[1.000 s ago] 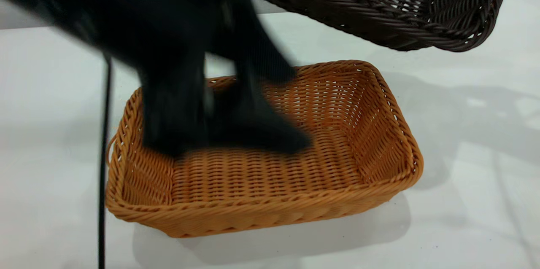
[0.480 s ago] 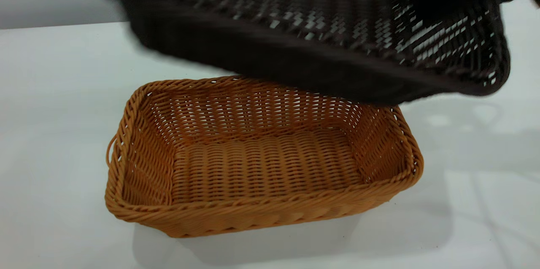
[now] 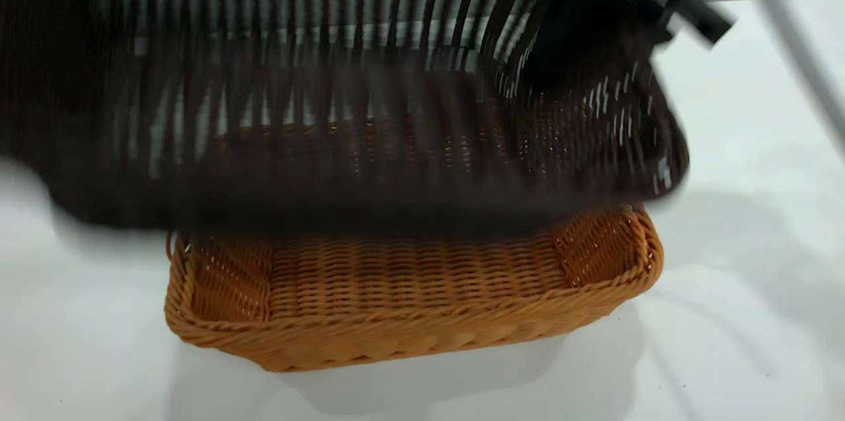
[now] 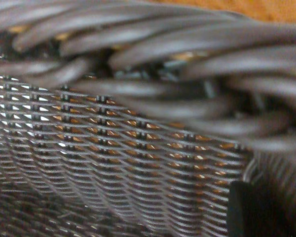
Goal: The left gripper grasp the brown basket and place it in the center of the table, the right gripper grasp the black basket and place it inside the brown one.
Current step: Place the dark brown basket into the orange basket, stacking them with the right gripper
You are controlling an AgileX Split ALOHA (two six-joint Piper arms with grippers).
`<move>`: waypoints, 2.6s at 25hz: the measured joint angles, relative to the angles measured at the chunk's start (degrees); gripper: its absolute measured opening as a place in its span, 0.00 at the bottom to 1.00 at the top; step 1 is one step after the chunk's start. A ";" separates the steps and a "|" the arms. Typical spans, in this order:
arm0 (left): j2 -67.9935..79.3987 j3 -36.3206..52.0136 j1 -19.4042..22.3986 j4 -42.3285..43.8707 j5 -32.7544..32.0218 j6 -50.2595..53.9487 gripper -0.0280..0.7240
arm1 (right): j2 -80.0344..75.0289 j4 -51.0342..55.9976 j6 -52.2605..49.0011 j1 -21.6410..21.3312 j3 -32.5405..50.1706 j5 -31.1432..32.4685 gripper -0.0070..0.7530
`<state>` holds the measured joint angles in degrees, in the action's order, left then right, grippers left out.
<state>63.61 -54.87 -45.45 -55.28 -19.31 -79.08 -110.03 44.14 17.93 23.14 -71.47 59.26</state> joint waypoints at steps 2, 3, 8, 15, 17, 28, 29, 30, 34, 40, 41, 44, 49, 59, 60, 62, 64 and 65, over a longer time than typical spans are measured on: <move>0.00 0.00 0.00 0.00 0.00 0.00 0.78 | -1.27 -2.58 -1.91 0.53 -0.44 0.30 0.17; 0.00 0.00 0.00 0.00 0.04 0.00 0.78 | -1.67 -3.63 -2.74 0.53 -0.44 -0.02 0.17; 0.00 0.00 0.00 0.12 0.07 0.00 0.78 | -2.39 -4.32 -3.95 0.28 -0.46 -3.64 0.17; 0.00 0.00 0.00 0.12 -0.25 0.00 0.77 | -2.80 -7.03 -3.85 0.28 -0.46 -4.82 0.17; 0.00 0.00 0.00 0.12 -0.26 0.00 0.76 | -3.64 -8.34 -3.88 0.28 -0.46 -4.76 0.17; 0.00 0.17 0.00 0.01 -1.05 0.49 0.75 | -5.22 -9.66 -5.09 0.28 -0.46 -9.65 0.17; 0.00 0.17 0.00 -0.05 -1.05 1.23 0.75 | -5.22 -9.47 -5.09 0.28 -0.46 -9.71 0.17; 0.00 0.17 0.00 -0.05 -1.05 1.72 0.75 | -5.22 -9.22 -5.14 0.28 -0.40 -9.77 0.17; 0.00 0.17 0.00 -0.10 -1.05 1.88 0.75 | -5.22 -9.95 -5.14 0.28 -0.40 -9.47 0.17; 0.00 0.22 0.00 -0.10 -1.05 1.88 0.75 | -5.22 -10.33 -5.14 0.28 -0.40 -9.53 0.17; 0.00 0.22 0.00 -0.10 -1.05 1.88 0.75 | -5.22 -10.33 -5.14 0.28 -0.40 -9.53 0.17; 0.00 0.22 0.00 -0.10 -1.05 1.83 0.75 | -5.22 -10.33 -5.14 0.28 -0.40 -10.06 0.17; 0.00 0.22 0.00 -0.10 -1.05 1.83 0.75 | -5.22 -9.12 -4.39 0.28 -0.40 -11.82 0.17; 0.00 0.22 0.00 -0.10 -1.05 1.83 0.75 | -5.17 -7.37 -3.84 0.28 -0.40 -7.72 0.54; 0.00 0.22 0.00 -0.10 -1.05 1.83 0.75 | -5.17 -7.18 -3.84 0.28 -0.40 -7.23 0.59; 0.00 0.22 0.00 -0.10 -1.05 1.83 0.75 | -5.11 -7.18 -3.78 0.28 -0.40 -6.36 0.68; 0.00 0.22 0.00 -0.10 -1.05 1.83 0.75 | -5.11 -7.13 -3.67 0.28 -0.70 -5.49 0.72; 0.00 0.22 0.00 -0.10 -1.05 1.83 0.75 | -5.11 -7.50 -3.61 0.28 -1.12 -4.55 0.73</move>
<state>63.61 -54.65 -45.45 -55.39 -20.36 -77.26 -115.14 36.64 14.31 23.43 -72.59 54.70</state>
